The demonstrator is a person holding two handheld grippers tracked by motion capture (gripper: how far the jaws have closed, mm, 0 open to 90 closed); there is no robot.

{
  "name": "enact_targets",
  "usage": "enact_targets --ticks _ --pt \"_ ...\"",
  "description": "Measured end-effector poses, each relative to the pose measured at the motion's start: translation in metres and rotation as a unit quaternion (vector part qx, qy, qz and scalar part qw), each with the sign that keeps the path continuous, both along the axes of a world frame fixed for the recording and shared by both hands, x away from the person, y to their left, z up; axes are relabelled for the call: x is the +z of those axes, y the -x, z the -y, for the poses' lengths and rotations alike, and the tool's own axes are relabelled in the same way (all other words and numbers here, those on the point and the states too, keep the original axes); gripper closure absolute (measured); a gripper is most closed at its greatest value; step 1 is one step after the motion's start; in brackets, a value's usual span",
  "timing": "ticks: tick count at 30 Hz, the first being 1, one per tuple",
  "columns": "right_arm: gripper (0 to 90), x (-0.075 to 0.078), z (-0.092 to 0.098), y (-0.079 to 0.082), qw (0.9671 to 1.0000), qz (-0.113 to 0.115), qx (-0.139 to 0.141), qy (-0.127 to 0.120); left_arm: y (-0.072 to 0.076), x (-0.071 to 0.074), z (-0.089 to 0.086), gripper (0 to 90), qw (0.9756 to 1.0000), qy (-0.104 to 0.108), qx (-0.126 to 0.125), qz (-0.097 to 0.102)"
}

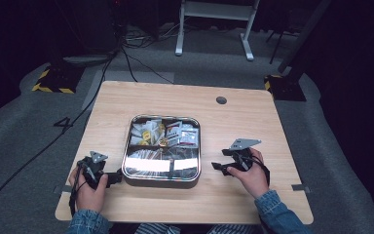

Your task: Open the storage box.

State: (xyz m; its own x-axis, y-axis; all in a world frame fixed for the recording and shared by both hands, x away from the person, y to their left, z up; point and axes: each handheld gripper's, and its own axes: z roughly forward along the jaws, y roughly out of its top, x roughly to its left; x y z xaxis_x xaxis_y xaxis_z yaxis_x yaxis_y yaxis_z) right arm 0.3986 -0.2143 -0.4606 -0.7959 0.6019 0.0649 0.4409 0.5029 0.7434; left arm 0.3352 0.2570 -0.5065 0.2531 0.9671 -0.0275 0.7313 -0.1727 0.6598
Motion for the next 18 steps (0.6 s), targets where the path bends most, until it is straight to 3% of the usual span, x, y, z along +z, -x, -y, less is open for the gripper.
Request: enact_targets --ticks 2,5,10,18 --pt "31.1 0.004 0.0 0.0 1.0 0.0 0.006 -0.007 0.001 0.0 0.0 0.1 1.0 -0.001 -0.002 0.001" --pt "38.7 0.015 -0.003 0.001 0.9989 -0.013 0.042 -0.012 0.002 0.0 -0.001 0.0 1.0 0.0 -0.002 0.001" --pt "36.3 0.029 -0.01 0.002 0.9979 -0.001 0.059 -0.026 0.002 0.0 -0.001 0.1 1.0 0.0 -0.002 0.001" --pt "32.6 0.053 -0.038 -0.005 0.9953 0.016 0.089 -0.035 0.002 0.0 -0.001 0.0 1.0 -0.001 0.0 0.0"
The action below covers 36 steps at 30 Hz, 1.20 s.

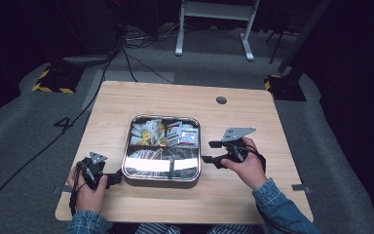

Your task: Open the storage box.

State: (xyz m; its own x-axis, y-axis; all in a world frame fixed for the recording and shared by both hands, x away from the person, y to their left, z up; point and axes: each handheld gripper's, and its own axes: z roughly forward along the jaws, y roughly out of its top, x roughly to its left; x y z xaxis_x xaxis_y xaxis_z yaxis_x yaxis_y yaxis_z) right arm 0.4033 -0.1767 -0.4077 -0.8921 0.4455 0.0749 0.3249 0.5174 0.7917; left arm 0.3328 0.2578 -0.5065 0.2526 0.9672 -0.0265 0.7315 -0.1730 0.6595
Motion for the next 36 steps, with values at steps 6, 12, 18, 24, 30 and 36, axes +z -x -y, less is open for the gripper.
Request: enact_targets --ticks 6,12,18,24,30,36 --pt "17.6 0.009 -0.024 -0.009 0.9998 -0.002 0.01 0.015 0.0 0.0 0.0 0.1 1.0 0.0 0.0 0.0" --pt "23.0 0.013 -0.043 -0.013 0.9995 0.005 0.025 0.019 0.0 0.0 0.0 0.0 1.0 0.0 0.0 0.0" --pt "32.7 0.014 -0.066 -0.018 0.9982 0.003 0.053 0.027 -0.002 0.0 0.001 0.0 1.0 0.0 -0.002 0.0" --pt "34.9 0.008 -0.09 -0.02 0.9971 -0.009 0.067 0.035 -0.004 0.0 0.0 0.0 1.0 0.001 -0.004 0.0" --pt "40.2 0.0 -0.106 -0.029 0.9969 -0.016 0.064 0.042 -0.005 0.0 0.0 0.0 1.0 0.001 -0.003 0.001" --pt "49.7 -0.012 -0.12 -0.042 0.9963 -0.021 0.062 0.055 -0.005 0.0 0.0 0.0 1.0 0.001 -0.004 0.0"
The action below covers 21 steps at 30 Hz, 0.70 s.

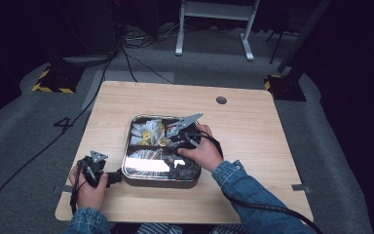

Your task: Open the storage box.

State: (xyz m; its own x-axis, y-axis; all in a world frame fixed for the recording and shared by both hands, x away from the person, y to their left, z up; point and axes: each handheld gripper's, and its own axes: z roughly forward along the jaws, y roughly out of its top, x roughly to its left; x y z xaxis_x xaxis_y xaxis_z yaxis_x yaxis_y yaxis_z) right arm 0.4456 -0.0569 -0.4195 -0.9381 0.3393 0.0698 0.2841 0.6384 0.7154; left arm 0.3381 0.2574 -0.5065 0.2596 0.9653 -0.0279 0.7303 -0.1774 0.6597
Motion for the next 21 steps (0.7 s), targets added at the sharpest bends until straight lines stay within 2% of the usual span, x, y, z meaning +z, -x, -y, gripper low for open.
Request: enact_targets --ticks 1,3,8,10,13,18,21 --pt "53.9 -0.002 -0.002 -0.002 1.0 -0.001 0.005 0.001 0.0 0.0 0.0 0.0 1.0 0.0 0.0 0.0" --pt "54.3 -0.006 -0.007 -0.005 1.0 0.006 0.0 0.003 -0.001 0.0 0.0 0.0 1.0 -0.001 0.002 0.001" --pt "54.6 -0.016 -0.019 -0.011 1.0 0.001 -0.004 0.001 -0.001 0.0 0.0 0.0 1.0 -0.001 0.003 0.001" --pt "55.9 -0.018 -0.023 -0.01 0.9999 0.012 -0.004 0.001 -0.002 0.0 0.0 0.0 1.0 -0.001 0.003 0.001" --pt "57.9 -0.018 -0.025 -0.009 0.9995 0.03 -0.003 0.012 -0.002 0.0 0.001 0.0 1.0 0.0 0.006 0.001" --pt "58.1 -0.022 -0.023 -0.007 0.9994 0.033 -0.008 -0.003 -0.002 0.0 0.001 0.1 1.0 0.0 0.006 0.001" --pt "58.2 -0.022 -0.023 -0.006 0.9994 0.033 -0.011 -0.003 -0.002 0.0 0.001 0.1 1.0 0.0 0.006 0.001"
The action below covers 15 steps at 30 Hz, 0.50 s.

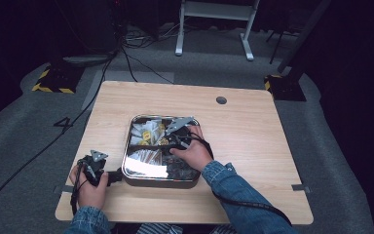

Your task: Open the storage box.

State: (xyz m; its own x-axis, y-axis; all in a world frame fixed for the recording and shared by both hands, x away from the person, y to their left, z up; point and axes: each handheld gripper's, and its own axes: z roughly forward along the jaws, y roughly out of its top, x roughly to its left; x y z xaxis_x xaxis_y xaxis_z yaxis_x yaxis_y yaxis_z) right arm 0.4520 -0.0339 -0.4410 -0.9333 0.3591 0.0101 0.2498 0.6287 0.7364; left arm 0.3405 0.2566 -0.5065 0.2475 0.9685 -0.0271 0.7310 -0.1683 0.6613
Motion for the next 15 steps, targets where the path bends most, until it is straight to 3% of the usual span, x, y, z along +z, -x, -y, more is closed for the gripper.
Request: enact_targets --ticks 15 --pt "58.4 0.0002 -0.0005 0.0013 0.9999 0.0 -0.01 -0.003 0.0 0.0 0.0 0.1 1.0 0.0 0.0 0.0"
